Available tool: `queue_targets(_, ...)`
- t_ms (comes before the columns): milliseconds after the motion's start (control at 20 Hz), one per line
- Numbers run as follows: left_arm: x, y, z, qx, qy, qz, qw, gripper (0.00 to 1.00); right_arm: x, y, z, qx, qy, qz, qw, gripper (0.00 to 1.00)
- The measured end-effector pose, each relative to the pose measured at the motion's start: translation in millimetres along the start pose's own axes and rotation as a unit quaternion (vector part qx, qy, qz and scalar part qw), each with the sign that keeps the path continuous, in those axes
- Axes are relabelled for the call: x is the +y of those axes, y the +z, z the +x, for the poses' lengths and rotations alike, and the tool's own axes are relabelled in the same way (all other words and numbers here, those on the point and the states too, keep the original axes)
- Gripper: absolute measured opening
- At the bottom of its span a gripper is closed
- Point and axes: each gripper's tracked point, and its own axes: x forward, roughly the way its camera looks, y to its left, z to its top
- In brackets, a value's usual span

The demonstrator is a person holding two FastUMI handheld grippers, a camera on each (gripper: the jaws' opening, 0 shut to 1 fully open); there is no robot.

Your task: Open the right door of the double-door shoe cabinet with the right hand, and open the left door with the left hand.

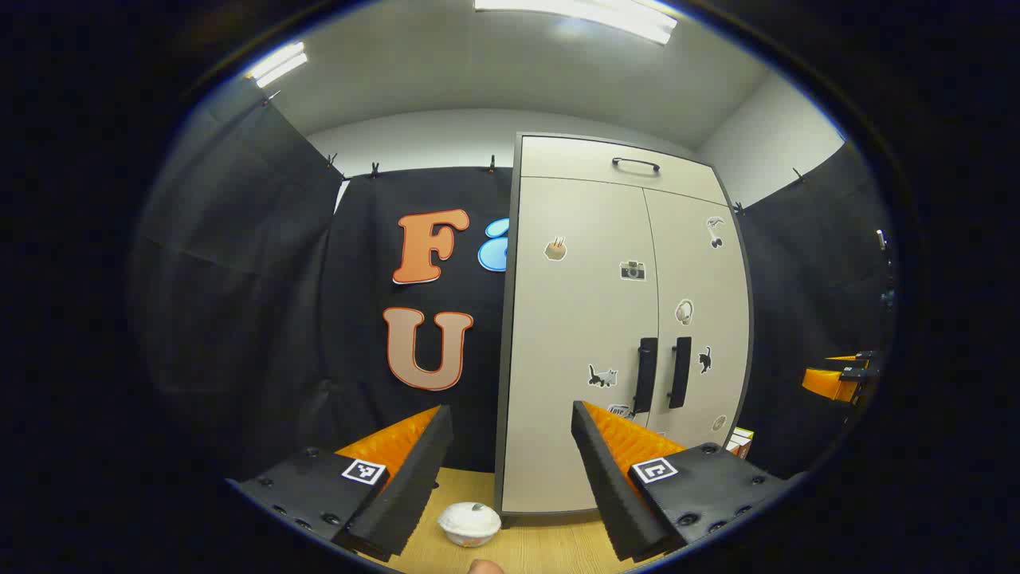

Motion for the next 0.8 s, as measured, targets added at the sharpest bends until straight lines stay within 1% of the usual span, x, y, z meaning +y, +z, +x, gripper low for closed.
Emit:
queue_targets(200,-8,7,-4,-0.004,-0.004,0.009,1.000,0.95,-1,2,-4,-0.002,0.002,-0.009,1.000,0.94)
queue_targets(300,-11,10,-5,-0.009,-0.006,0.013,1.000,0.96,0,4,-5,-0.005,0.007,-0.006,1.000,0.94)
queue_targets(350,-14,11,-7,-0.010,-0.008,0.012,1.000,0.95,-1,5,-7,-0.008,0.008,-0.005,1.000,0.94)
queue_targets(500,-18,10,-9,-0.006,-0.016,0.008,1.000,0.97,-10,3,-9,-0.007,-0.002,-0.002,1.000,0.94)
queue_targets(800,-15,13,-10,-0.009,-0.009,0.014,1.000,0.96,-16,8,-14,-0.011,-0.008,-0.006,1.000,0.94)
